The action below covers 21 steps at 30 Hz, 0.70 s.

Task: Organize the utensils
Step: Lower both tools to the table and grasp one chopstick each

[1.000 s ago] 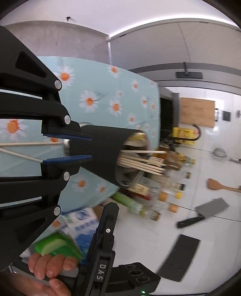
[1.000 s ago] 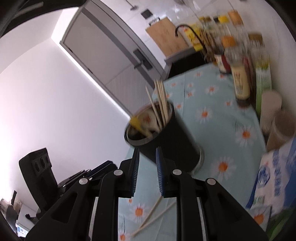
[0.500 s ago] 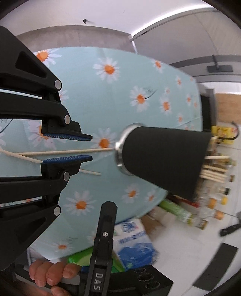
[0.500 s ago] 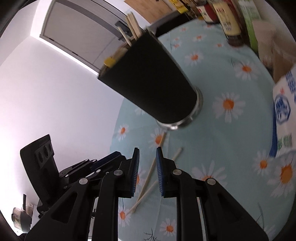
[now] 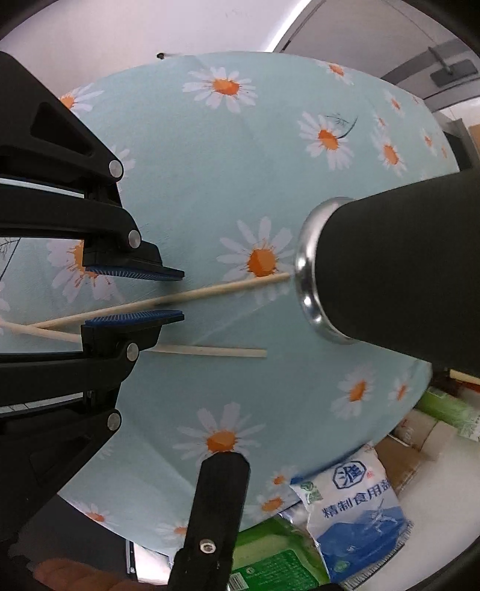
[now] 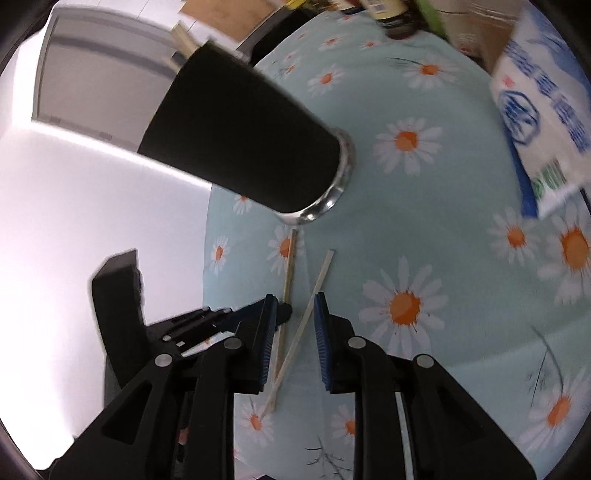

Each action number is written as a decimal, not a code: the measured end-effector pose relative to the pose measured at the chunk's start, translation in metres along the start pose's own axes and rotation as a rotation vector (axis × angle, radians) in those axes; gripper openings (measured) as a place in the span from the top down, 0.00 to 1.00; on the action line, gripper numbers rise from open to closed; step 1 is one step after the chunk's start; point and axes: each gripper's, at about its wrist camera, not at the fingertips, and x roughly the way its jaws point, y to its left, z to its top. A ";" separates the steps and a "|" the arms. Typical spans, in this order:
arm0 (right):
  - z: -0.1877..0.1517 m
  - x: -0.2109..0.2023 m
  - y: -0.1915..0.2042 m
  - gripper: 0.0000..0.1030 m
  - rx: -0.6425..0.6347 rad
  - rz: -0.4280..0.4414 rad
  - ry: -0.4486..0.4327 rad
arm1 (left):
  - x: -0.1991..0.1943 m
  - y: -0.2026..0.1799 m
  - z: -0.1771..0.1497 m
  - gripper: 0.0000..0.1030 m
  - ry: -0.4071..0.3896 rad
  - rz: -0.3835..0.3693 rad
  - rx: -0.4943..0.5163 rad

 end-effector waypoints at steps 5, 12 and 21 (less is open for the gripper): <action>-0.010 -0.003 -0.001 0.78 0.056 -0.047 -0.014 | 0.006 0.000 0.006 0.94 0.032 0.017 0.002; -0.014 0.019 0.000 0.78 0.140 -0.085 0.088 | 0.009 0.013 0.011 0.96 0.040 -0.053 -0.033; -0.004 0.037 0.011 0.78 0.183 -0.195 0.135 | -0.003 0.051 0.000 0.96 0.003 -0.148 -0.093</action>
